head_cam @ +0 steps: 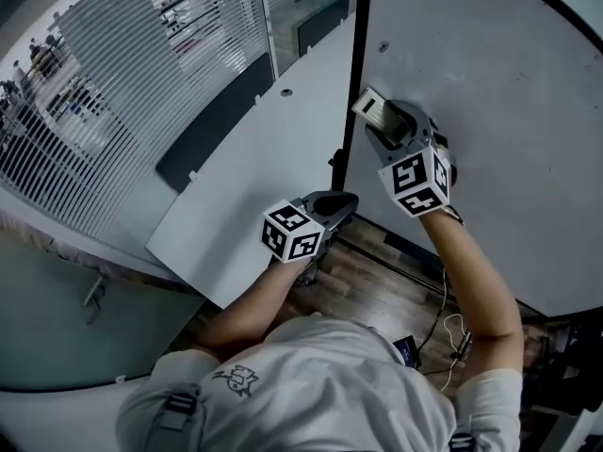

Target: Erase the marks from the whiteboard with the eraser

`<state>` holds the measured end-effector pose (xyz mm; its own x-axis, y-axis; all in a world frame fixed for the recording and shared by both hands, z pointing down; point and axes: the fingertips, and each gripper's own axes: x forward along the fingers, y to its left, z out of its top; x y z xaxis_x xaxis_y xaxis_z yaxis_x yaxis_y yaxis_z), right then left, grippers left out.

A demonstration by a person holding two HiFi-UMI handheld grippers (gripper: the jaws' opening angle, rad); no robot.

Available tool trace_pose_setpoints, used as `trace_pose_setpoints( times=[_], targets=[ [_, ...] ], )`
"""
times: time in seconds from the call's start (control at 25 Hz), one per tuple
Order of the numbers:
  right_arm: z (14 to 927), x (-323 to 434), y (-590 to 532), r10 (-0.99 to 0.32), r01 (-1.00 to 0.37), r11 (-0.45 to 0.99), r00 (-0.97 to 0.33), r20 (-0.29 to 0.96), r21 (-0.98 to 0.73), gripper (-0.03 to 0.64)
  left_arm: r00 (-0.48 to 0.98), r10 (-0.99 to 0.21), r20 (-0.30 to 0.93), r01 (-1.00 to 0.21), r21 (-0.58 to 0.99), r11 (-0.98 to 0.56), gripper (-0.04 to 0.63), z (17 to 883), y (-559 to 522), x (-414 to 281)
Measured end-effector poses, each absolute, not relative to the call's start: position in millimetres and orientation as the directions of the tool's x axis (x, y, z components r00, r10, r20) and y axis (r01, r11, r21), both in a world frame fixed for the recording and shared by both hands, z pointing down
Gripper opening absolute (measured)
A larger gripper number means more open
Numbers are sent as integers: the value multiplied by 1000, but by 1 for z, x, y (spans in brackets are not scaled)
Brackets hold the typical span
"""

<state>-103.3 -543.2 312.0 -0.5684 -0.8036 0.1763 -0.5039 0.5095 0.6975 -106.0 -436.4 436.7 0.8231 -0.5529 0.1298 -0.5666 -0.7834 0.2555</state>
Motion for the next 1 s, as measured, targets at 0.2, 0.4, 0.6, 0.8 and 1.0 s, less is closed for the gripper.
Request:
trace_pose_setpoints(
  times=[0.2,0.4,0.6,0.8,1.0],
  targets=[
    [350,-76,-526,-798,-537,555,-561,222,635,236,830,-537,152,-558,263,-788,8,445,-432,-89],
    [349,-40,-487,-793,-581,562,-580,185,589,236,841,-516,159,-540,265,-799,8,447,-427,-58],
    [351,14,-450,-811,-622,543,-563,159,565,236,861,-489,137,-508,249,-825,8,438,-417,-12],
    [363,77,-422,-825,-696,540,-550,132,474,236,854,-510,102,-519,222,-825,8,428,-409,33],
    [381,139,-404,-831,-758,546,-544,115,357,236,841,-536,69,-538,197,-819,8,418,-399,79]
  ],
)
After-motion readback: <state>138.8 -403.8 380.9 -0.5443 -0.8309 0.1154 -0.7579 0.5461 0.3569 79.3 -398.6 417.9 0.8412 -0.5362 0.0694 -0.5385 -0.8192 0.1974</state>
